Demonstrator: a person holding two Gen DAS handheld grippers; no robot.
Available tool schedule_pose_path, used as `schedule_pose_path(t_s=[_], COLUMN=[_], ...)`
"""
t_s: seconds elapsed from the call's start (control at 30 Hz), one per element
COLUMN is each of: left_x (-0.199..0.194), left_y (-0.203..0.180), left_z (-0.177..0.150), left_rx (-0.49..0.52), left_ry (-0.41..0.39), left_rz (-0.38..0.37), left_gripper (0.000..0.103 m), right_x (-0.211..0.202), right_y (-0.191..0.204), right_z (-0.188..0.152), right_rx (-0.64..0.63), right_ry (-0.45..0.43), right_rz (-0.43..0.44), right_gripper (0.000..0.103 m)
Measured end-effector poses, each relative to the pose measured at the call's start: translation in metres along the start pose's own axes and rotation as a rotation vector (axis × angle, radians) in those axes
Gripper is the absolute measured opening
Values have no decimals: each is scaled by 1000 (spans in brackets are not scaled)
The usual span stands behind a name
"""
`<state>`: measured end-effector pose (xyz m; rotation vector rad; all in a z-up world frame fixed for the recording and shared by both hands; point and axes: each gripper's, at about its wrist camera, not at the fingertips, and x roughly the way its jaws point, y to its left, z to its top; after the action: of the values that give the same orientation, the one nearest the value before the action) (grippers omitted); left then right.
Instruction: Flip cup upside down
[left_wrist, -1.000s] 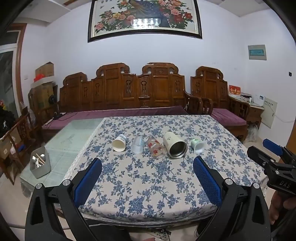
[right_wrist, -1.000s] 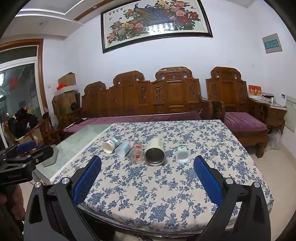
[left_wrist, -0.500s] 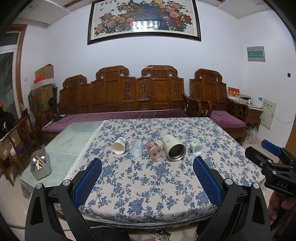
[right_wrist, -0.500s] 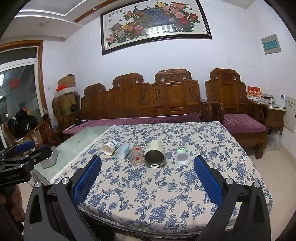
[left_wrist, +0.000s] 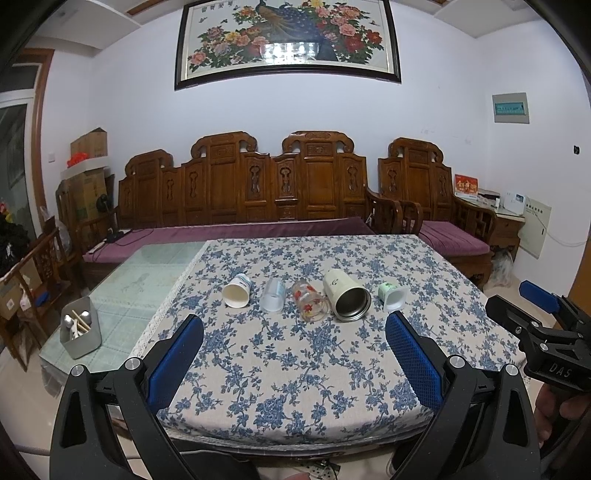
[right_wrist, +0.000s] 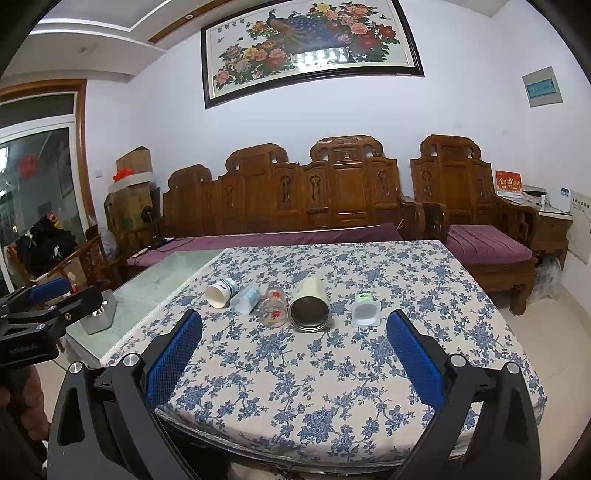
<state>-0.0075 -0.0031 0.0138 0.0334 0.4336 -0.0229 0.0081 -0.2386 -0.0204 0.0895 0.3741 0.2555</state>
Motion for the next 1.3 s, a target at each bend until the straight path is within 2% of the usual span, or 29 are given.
schedule_pose_path(t_s=[1.3], left_x=[8], left_y=[0], left_z=[-7], left_rx=[4], left_ry=[20], left_rz=[1], left_gripper=[95], right_x=[11], right_y=[-9], right_z=[-9], right_rx=[14], right_ry=[26], right_rz=[-14], right_gripper=[101])
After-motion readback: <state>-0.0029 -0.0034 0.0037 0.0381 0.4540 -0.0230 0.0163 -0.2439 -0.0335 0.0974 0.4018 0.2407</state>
